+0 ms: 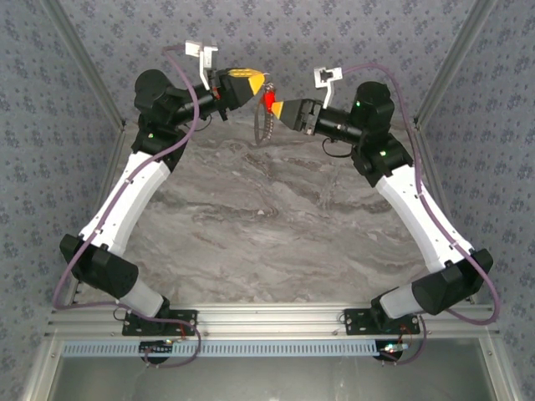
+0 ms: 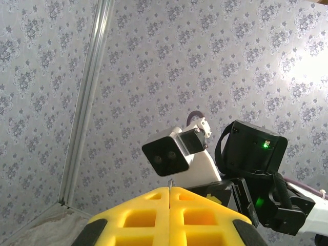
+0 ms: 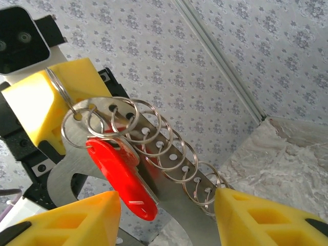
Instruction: Put the keys on the keyring
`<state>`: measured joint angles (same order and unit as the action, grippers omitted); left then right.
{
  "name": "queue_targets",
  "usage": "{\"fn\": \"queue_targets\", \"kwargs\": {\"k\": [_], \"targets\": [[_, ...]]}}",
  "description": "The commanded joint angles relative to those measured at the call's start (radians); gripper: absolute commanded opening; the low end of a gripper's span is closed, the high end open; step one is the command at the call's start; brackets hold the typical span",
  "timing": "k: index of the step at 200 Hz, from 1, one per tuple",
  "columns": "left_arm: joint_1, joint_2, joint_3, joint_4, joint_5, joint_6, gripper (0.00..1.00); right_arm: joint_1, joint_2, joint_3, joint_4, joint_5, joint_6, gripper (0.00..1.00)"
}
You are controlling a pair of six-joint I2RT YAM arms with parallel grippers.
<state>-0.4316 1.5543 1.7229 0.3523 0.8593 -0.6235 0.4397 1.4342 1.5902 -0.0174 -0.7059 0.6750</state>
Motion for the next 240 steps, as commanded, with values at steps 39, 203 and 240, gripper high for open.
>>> {"fn": "queue_targets", "kwargs": {"k": [39,203,240], "targets": [[0.007,-0.017,0.004,0.066,0.003,-0.016,0.00,0.009,-0.017,0.077,-0.031,0.037,-0.037,0.52],[0.007,-0.038,-0.024,0.087,0.013,-0.033,0.00,-0.029,0.137,0.216,0.260,-0.127,0.196,0.47],[0.007,-0.037,-0.023,0.087,0.013,-0.033,0.00,-0.024,0.149,0.225,0.261,-0.130,0.201,0.41]]}}
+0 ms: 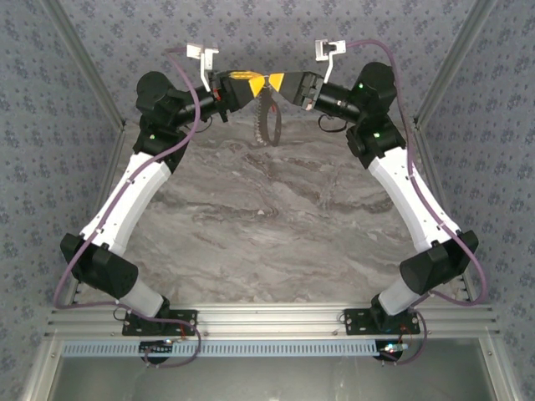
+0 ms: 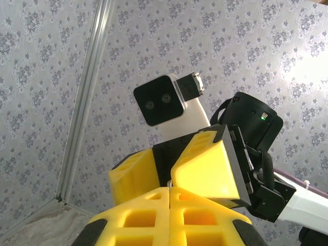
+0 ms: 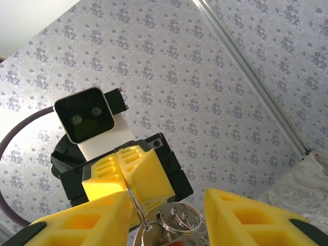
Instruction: Put the keys on the keyring
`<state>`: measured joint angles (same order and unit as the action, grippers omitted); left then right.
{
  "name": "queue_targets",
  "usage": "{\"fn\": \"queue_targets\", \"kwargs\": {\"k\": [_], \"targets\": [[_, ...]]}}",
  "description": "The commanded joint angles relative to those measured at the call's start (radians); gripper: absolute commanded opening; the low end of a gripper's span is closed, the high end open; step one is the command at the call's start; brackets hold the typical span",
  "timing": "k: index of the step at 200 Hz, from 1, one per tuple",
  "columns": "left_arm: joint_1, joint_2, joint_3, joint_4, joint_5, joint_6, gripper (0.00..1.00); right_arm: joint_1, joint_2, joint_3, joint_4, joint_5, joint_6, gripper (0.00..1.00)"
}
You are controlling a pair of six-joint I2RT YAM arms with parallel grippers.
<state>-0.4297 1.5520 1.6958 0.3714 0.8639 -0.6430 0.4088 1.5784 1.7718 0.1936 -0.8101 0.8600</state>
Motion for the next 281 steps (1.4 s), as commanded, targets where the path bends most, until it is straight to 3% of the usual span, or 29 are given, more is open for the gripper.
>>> {"fn": "queue_targets", "kwargs": {"k": [1,36,108,133,159,187,206,228,281], "targets": [[0.006,-0.034,0.004,0.068,0.009,-0.013,0.00,0.007,0.005,0.044,0.050,-0.027,0.015,0.41],[0.005,-0.033,0.002,0.068,0.006,-0.014,0.00,0.009,0.011,0.052,0.052,-0.041,0.018,0.21],[0.006,-0.035,0.000,0.068,0.005,-0.014,0.00,0.021,0.025,0.067,0.043,-0.079,0.022,0.27],[0.005,-0.039,-0.004,0.068,0.003,-0.013,0.00,0.020,0.020,0.064,0.038,-0.080,0.016,0.19],[0.005,-0.043,-0.008,0.063,0.000,-0.009,0.00,0.012,0.014,0.059,0.033,-0.080,0.013,0.00],[0.009,-0.053,-0.005,0.020,-0.015,0.009,0.00,-0.020,-0.007,0.032,0.030,-0.061,0.011,0.00],[0.015,-0.070,-0.008,-0.024,-0.031,0.038,0.21,-0.037,-0.018,0.032,0.003,-0.069,-0.005,0.00],[0.032,-0.088,-0.016,-0.045,-0.038,0.054,0.36,-0.051,-0.021,0.049,-0.059,-0.088,-0.044,0.00],[0.051,-0.090,0.040,-0.220,0.008,0.157,0.44,-0.057,-0.004,0.181,-0.380,-0.128,-0.272,0.00]]}}
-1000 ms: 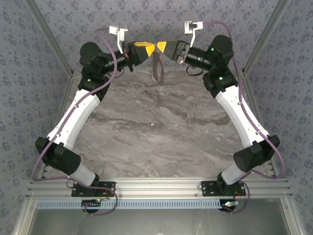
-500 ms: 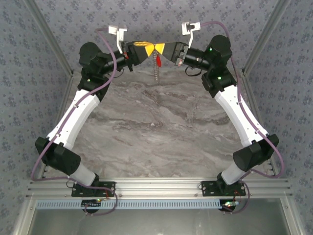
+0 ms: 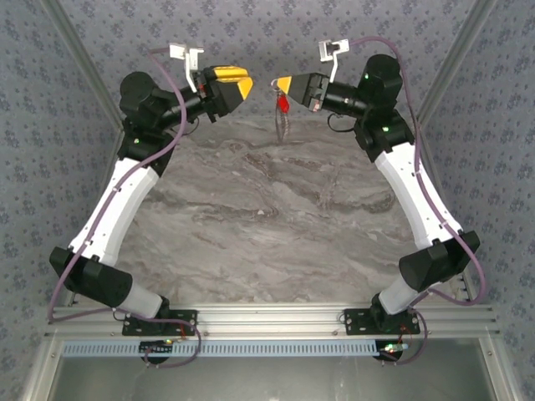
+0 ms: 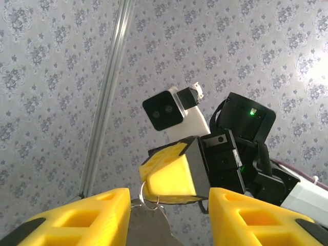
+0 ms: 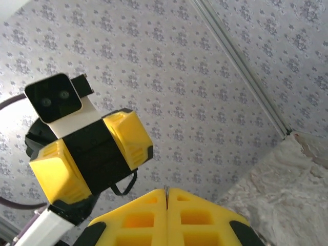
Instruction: Put the keys on the keyring
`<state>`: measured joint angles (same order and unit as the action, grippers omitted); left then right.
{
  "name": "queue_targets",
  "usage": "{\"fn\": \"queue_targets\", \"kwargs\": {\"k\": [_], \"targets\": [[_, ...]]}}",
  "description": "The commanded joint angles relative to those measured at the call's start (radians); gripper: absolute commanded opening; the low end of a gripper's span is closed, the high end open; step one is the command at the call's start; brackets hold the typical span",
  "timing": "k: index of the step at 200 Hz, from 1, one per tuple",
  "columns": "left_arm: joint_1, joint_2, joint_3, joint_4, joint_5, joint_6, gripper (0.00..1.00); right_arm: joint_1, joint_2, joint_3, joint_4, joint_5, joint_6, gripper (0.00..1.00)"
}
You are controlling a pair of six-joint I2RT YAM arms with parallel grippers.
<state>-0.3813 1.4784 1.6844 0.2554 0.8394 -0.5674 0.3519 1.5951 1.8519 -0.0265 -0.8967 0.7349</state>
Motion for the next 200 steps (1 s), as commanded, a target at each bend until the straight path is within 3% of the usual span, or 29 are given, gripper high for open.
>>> {"fn": "queue_targets", "kwargs": {"k": [1,75,146,200], "targets": [[0.002,-0.017,0.054,-0.107,0.034,0.085,0.44,0.000,-0.020,0.103,-0.168,-0.042,-0.152,0.00],[-0.010,0.040,0.186,-0.430,0.130,0.288,0.44,0.000,0.014,0.296,-0.541,-0.037,-0.435,0.00],[-0.070,0.135,0.347,-0.602,0.224,0.355,0.41,0.014,0.052,0.395,-0.678,-0.056,-0.509,0.00],[-0.081,0.163,0.389,-0.623,0.237,0.360,0.41,0.030,0.065,0.425,-0.727,-0.042,-0.543,0.00]]}}
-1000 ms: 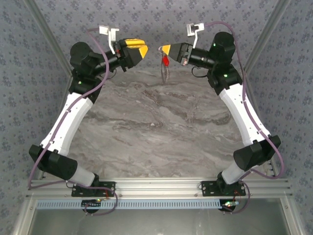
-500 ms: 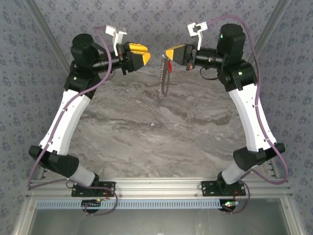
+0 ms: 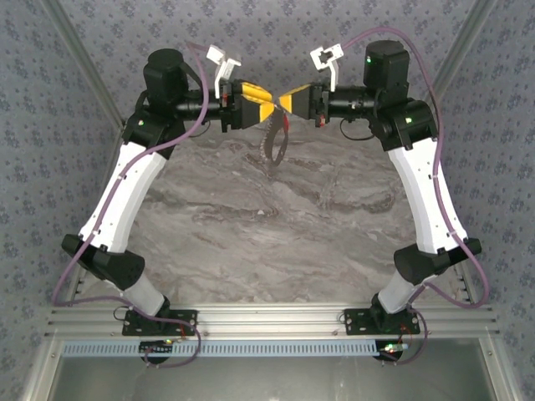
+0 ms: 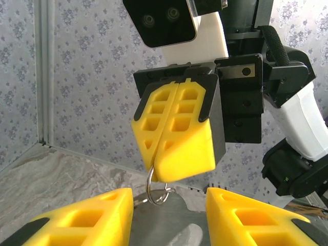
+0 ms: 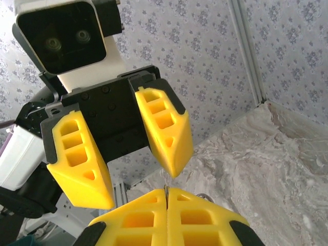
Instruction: Put the keys on the keyring
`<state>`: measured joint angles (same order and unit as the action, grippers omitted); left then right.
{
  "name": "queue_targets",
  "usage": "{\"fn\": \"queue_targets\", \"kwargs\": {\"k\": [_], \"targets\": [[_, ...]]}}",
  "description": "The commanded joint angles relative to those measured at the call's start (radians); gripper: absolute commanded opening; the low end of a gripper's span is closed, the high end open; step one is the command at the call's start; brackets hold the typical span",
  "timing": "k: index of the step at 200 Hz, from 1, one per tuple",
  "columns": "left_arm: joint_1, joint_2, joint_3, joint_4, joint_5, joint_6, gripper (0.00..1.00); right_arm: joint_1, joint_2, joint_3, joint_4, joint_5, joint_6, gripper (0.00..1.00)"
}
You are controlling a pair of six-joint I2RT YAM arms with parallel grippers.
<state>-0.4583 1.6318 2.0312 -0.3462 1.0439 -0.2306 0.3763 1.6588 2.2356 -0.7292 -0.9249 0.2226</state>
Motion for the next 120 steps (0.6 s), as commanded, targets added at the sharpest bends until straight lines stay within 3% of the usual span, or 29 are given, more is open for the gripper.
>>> {"fn": "queue_targets", "kwargs": {"k": [1,120], "targets": [[-0.005,0.010,0.042,-0.022,0.033,0.024,0.41,0.006,0.001,0.042,-0.024,-0.013,-0.031,0.00],[-0.024,0.050,0.085,-0.033,0.045,0.029,0.41,0.004,0.010,0.043,-0.004,-0.029,-0.020,0.00]]}}
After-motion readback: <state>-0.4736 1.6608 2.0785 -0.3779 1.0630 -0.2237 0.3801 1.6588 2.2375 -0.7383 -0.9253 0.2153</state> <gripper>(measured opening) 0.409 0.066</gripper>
